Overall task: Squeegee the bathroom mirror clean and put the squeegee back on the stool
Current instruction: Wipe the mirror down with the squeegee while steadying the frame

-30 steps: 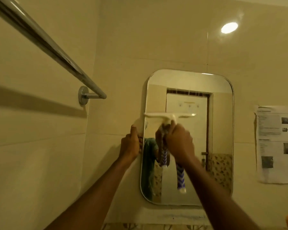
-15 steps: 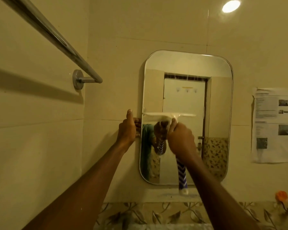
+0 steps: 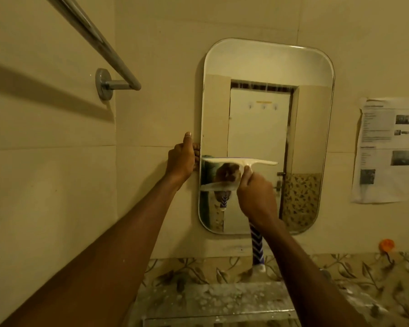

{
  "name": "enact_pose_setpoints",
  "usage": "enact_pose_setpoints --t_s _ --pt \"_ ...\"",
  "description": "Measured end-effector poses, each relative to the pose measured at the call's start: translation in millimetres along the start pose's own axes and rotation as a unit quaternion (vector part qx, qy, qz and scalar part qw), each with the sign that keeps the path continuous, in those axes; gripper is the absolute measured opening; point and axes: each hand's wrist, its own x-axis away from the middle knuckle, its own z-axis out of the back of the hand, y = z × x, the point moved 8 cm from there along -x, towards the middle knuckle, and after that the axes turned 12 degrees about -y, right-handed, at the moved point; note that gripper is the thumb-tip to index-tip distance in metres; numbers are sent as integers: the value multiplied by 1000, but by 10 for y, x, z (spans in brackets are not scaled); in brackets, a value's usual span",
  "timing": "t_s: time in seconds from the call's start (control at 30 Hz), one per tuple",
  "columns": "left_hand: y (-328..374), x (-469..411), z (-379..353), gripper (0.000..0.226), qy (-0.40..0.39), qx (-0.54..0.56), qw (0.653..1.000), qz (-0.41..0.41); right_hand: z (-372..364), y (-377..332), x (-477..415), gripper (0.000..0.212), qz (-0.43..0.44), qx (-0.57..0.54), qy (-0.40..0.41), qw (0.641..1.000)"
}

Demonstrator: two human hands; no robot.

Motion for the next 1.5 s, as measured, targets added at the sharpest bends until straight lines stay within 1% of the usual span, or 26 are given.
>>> enact_pose_setpoints --t_s 0.07,0.17,0.3,0.4,0.5,0.57,0.7,0.9,1.03,1.17,1.37,1.43,1.5 --pt "2 -15 -1 56 4 -5 1000 -4 -84 76 75 44 -12 5 -11 1000" --pt "2 -27 0 54 7 -5 1000 -5 -436 409 439 41 -58 7 -49 997" --pt "-14 -19 -18 56 6 -12 1000 -10 -783 726 860 41 -98 59 -84 990" --pt "4 2 -15 58 15 -19 1000 -10 -685 577 790 41 -73 57 -78 993" --pt "21 8 -22 58 22 -29 999 -16 -356 285 472 40 -30 5 -25 999" --pt "27 15 -33 54 24 -40 999 -22 -227 174 332 38 -15 5 -7 1000" --pt "14 -3 -20 58 30 -36 999 -27 -504 465 520 41 -37 -4 -38 999" --pt "28 0 -27 49 36 -51 998 -29 -892 965 1035 44 -91 34 -51 994" --pt "46 20 -32 49 39 -57 997 -22 -897 1056 1133 43 -105 20 -36 994" --pt "57 37 -40 50 41 -65 997 -11 -903 1081 1124 47 -111 40 -46 992" --pt "16 112 -55 50 48 -82 995 -8 -833 1183 1140 52 -135 72 -110 982" --pt "-21 136 -59 48 50 -89 995 -10 -754 1156 1161 51 -123 73 -120 982" --pt "-51 147 -59 45 52 -89 995 -10 -658 1047 1145 43 -82 73 -128 986"
